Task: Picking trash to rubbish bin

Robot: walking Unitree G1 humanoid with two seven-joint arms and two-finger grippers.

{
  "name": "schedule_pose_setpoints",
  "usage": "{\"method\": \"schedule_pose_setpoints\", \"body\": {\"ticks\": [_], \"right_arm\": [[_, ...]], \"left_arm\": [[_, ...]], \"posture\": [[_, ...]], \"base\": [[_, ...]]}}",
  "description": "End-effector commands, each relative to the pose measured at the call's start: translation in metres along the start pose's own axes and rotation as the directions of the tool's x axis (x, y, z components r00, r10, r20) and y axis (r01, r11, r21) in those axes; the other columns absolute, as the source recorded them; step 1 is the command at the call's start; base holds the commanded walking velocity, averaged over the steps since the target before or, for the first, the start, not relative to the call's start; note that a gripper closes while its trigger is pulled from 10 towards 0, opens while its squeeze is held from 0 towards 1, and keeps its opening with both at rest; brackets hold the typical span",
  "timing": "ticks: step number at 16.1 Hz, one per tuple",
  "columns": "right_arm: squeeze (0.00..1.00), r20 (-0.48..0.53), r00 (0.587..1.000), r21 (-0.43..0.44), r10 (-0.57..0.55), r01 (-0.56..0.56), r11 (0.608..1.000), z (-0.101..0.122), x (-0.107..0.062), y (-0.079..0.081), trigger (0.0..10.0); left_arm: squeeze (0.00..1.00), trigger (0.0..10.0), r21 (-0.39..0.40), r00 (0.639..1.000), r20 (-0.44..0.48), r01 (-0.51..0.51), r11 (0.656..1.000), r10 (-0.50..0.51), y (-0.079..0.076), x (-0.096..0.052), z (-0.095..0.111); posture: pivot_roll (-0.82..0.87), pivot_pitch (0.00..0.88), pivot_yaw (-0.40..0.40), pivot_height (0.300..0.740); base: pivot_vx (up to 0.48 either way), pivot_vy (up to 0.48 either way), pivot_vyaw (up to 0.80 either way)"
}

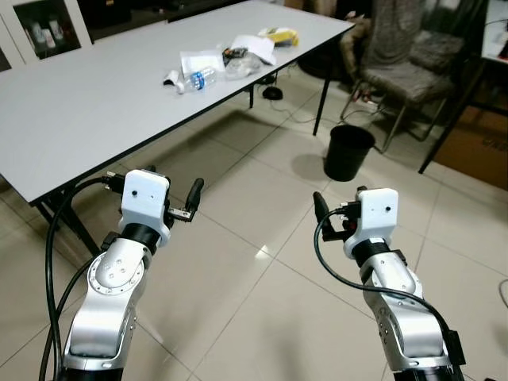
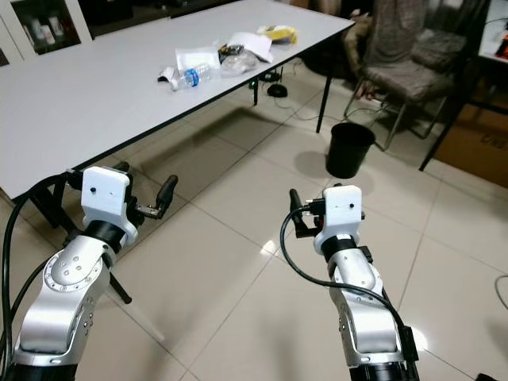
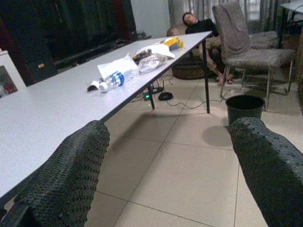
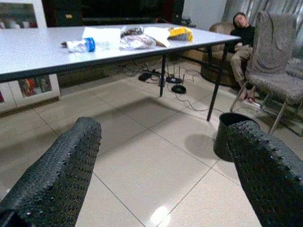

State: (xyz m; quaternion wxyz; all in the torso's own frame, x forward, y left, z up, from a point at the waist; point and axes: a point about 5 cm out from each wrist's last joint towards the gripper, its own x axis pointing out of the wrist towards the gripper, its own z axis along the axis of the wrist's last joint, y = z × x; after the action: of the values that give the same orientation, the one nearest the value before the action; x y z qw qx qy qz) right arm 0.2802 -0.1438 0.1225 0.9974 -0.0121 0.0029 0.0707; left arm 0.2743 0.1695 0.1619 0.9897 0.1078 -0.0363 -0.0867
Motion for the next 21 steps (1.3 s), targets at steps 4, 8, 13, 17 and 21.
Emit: {"method": "schedule_pose_setpoints", "body": {"ticks": [4, 8, 13, 17, 21], "right_arm": [[0.00, -0.024, 1.000, -0.010, 0.004, -0.004, 1.000, 0.0006, 0.0035, 0.0007, 10.0], [0.00, -0.035, 0.999, -0.024, 0.009, -0.010, 1.000, -0.0016, 0.0027, 0.0021, 10.0], [0.00, -0.046, 0.999, -0.024, 0.002, -0.003, 1.000, -0.0038, 0.0014, 0.0008, 10.0], [0.00, -0.048, 0.999, -0.027, 0.001, -0.002, 1.000, -0.0046, 0.0004, 0.0014, 10.0], [0.00, -0.042, 0.999, -0.026, 0.000, -0.001, 1.000, -0.0047, 0.0005, 0.0012, 10.0]], "left_arm": [[0.00, 10.0, -0.014, 1.000, -0.011, 0.004, 1.000, -0.005, -0.0007, 0.0041, 0.0007], [0.00, 10.0, -0.017, 1.000, -0.014, 0.001, 1.000, -0.001, 0.0003, 0.0050, 0.0008], [0.00, 10.0, -0.021, 1.000, -0.013, 0.003, 1.000, -0.003, 0.0004, 0.0056, 0.0017], [0.00, 10.0, -0.027, 1.000, -0.012, 0.003, 1.000, -0.003, 0.0007, 0.0055, 0.0020], [0.00, 10.0, -0.025, 1.000, -0.009, -0.001, 1.000, 0.001, 0.0019, 0.0060, 0.0034]], "posture": [[-0.01, 0.000, -0.005, 0.740], [-0.01, 0.000, -0.005, 0.740], [-0.01, 0.000, -0.003, 0.740], [-0.01, 0.000, -0.004, 0.740], [0.00, 0.000, -0.014, 0.740]], "base": [[0.393, 0.000, 0.00], [0.395, 0.000, 0.00], [0.414, 0.000, 0.00], [0.431, 0.000, 0.00], [0.431, 0.000, 0.00]]}}
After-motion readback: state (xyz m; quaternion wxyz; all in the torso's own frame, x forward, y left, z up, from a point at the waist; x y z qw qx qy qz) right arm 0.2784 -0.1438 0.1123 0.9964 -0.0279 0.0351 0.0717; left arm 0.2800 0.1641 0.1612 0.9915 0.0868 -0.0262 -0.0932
